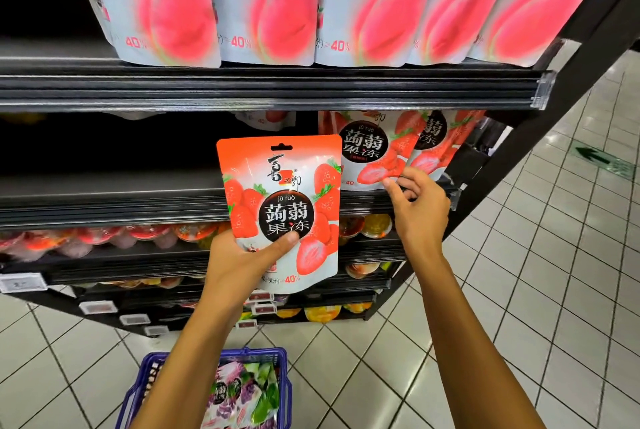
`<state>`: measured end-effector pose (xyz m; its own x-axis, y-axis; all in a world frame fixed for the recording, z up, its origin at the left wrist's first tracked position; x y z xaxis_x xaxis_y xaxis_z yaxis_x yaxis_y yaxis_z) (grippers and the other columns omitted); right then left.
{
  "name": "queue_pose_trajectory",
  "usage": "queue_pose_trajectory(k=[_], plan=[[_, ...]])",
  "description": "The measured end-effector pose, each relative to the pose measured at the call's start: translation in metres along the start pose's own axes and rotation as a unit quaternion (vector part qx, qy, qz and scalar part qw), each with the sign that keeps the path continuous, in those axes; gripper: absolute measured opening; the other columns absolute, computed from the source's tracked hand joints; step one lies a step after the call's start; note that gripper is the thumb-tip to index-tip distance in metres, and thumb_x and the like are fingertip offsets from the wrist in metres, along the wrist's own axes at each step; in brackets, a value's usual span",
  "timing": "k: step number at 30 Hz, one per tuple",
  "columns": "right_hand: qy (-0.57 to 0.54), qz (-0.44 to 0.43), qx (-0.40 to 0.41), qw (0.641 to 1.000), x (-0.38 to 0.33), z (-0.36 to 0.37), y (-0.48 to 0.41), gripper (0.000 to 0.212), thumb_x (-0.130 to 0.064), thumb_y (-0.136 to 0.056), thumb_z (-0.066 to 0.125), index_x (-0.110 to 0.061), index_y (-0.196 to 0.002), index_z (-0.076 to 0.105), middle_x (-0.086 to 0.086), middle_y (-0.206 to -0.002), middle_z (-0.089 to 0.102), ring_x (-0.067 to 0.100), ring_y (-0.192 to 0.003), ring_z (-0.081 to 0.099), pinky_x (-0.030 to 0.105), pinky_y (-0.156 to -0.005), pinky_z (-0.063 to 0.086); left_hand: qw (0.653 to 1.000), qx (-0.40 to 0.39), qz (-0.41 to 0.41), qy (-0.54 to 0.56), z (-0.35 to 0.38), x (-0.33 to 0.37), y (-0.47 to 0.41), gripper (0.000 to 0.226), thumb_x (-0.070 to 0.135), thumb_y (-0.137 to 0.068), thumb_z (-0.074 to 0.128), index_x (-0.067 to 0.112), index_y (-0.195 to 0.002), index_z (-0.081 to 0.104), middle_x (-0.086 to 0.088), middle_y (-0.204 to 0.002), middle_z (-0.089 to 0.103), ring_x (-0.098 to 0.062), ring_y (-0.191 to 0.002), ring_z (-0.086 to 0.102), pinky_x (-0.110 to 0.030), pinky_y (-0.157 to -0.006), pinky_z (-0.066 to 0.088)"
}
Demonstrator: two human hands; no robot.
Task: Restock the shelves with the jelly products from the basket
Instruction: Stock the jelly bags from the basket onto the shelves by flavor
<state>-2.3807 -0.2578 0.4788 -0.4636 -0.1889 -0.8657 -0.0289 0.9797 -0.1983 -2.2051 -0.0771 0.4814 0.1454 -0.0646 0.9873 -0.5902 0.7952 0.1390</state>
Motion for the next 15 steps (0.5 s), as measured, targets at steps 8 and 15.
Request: queue_pose_trajectory(k=[8,15], plan=[[-0.153,-0.050,-0.006,0.987,-0.024,-0.004,0.039,0.012,-0.030,-0.088,0.069,-0.026,-0.099,0.064,-0.005,-0.083,0.059,0.008,-0.069,0.055,0.019,-0.064,0.047,1.000,-0.013,-0.001,0.001,0.003,0.003,-0.005,0.033,0.034,-0.061,0.084,0.029,-0.093,0.076,0.002,-0.095,0.077,-0.016,-0.087,0.074,-0.023,-0.065,0.058],[-0.253,0.003,-0.321,0.913,-0.048,0.020,0.069,0.035,-0.009,-0.082,0.076,-0.028,-0.110,0.065,-0.002,-0.099,0.076,0.016,-0.093,0.073,0.033,-0.084,0.058,0.999,-0.033,0.023,-0.006,0.005,0.020,-0.019,0.036,0.038,-0.064,0.080,0.025,-0.097,0.073,0.003,-0.096,0.077,-0.016,-0.088,0.074,-0.027,-0.069,0.061]])
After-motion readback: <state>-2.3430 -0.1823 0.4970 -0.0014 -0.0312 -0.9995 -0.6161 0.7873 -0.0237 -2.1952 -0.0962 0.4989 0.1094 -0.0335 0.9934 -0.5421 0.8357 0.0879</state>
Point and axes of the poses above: each hand's wrist, its own y-axis away from the middle knuckle, its own z-axis out of the palm, x = y × z, the point moved 1 cm from there along -y, towards the middle knuckle
